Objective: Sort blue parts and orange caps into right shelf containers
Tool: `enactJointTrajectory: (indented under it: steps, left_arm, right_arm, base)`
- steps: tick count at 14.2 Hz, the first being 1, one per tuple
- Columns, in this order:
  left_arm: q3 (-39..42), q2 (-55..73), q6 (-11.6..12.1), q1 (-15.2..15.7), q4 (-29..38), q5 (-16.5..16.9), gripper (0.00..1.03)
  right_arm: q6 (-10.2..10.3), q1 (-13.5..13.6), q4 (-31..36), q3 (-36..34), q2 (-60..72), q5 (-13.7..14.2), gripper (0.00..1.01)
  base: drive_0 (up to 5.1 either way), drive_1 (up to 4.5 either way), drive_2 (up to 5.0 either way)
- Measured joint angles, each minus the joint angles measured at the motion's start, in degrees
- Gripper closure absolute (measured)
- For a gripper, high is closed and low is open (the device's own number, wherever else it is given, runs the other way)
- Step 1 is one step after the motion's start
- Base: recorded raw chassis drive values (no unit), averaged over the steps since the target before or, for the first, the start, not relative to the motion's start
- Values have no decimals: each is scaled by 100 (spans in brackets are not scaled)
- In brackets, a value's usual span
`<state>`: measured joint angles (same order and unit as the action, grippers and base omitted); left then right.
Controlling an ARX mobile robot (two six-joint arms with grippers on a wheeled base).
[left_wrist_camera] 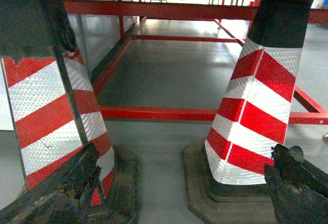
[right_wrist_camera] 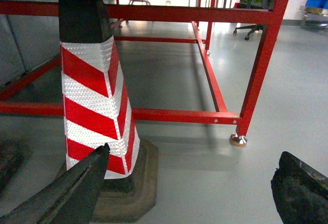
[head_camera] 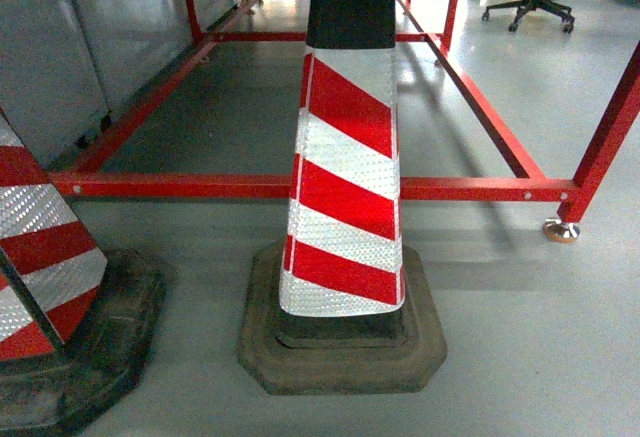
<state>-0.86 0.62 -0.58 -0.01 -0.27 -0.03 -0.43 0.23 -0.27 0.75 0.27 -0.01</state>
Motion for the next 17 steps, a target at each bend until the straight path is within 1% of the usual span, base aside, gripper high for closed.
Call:
enactJointTrajectory:
  steps: [8, 13, 17]
  left_arm:
    - [0, 0, 0, 0, -11, 4, 5]
    - [0, 0, 46, 0, -2, 4, 5]
    - [0, 0, 61, 0, 0, 2, 5]
  right_arm:
    - [0, 0, -2, 0, 0, -7, 3]
    - [48, 0, -7, 0, 0, -2, 3]
    - [42, 0, 2, 0, 0, 0, 3]
  base:
    - [0, 0, 0]
    - [0, 0, 0]
    - [0, 0, 0]
